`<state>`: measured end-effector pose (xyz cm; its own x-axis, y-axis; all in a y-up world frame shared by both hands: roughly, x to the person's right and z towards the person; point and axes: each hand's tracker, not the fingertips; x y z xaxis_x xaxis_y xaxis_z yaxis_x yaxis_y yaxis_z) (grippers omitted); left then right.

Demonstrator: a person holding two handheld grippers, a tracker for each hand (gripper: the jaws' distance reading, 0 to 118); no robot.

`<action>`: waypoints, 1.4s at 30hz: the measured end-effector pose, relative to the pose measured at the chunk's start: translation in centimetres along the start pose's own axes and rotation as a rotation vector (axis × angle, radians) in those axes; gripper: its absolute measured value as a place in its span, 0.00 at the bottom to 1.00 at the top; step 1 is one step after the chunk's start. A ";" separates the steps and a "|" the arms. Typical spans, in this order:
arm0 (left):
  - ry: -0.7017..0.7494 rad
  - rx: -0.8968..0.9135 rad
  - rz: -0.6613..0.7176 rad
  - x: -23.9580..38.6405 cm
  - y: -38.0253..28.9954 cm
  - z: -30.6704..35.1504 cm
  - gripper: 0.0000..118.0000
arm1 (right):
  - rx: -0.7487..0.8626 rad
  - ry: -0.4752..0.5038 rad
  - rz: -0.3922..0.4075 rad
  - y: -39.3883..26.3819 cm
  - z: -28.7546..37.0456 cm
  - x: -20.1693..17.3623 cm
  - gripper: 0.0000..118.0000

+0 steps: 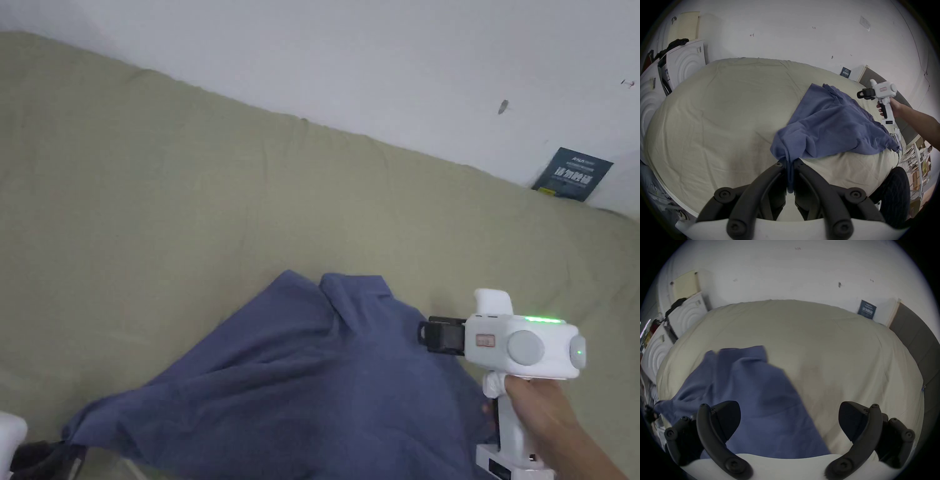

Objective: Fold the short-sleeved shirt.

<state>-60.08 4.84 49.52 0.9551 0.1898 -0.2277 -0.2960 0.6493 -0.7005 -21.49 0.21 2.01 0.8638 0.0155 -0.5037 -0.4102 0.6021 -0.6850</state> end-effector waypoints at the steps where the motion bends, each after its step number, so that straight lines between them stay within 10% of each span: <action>1: 0.001 0.001 0.000 0.1 0.1 0.0 0.05 | -0.003 -0.021 -0.007 -0.2 -0.1 -0.4 1.00; 6: 0.010 -0.006 0.000 0.1 0.4 -0.4 0.05 | -0.114 -0.015 -0.012 -0.7 -0.9 -0.9 0.93; 8: 0.010 -0.009 0.004 -0.2 0.4 -0.5 0.05 | -0.131 0.003 0.041 -1.6 -0.8 -1.6 0.41; 11: 0.008 -0.009 0.011 -0.4 0.3 -0.9 0.05 | -0.067 0.024 0.082 -2.8 0.6 -3.5 0.03; 19: 0.034 0.001 -0.024 -0.2 1.5 -1.5 0.04 | 0.092 0.086 -0.033 -1.8 6.0 -2.3 0.03; 27: -0.051 0.105 0.074 -1.7 5.1 0.6 0.04 | 0.287 0.085 0.049 -0.8 22.0 -2.0 0.03; 42: -0.089 0.545 0.019 4.0 27.7 16.2 0.04 | 0.706 -0.097 0.058 8.4 48.9 1.8 0.03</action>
<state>-64.24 35.47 40.17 0.9543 0.2514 -0.1619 -0.2851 0.9281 -0.2396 -9.09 44.31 21.15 0.8821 0.1143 -0.4569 -0.1971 0.9707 -0.1378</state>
